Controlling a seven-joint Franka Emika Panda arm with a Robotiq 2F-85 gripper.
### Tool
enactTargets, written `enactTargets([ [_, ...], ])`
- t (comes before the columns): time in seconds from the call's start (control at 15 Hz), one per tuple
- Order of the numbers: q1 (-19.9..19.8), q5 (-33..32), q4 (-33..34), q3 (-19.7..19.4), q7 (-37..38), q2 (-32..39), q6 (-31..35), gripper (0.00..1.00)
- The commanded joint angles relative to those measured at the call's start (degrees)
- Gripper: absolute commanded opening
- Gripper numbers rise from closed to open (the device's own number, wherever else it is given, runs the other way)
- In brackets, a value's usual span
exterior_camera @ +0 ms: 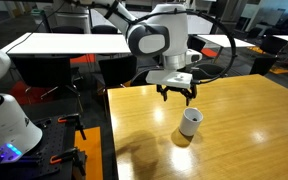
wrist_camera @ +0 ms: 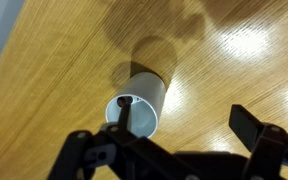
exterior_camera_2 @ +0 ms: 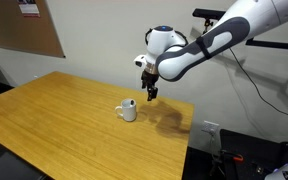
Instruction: Take the marker out of the white cup and place it on the table
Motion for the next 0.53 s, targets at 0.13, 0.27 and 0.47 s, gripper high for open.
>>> enactTargets([
  [0.13, -2.4, 2.0, 6.2, 2.3, -4.3, 3.9, -3.9, 1.00],
  [0.27, -1.9, 0.1, 3.9, 2.0, -1.7, 2.9, -1.9, 1.00],
  [0.47, -2.1, 0.6, 5.0, 2.2, -1.8, 3.5, -2.8, 1.00],
])
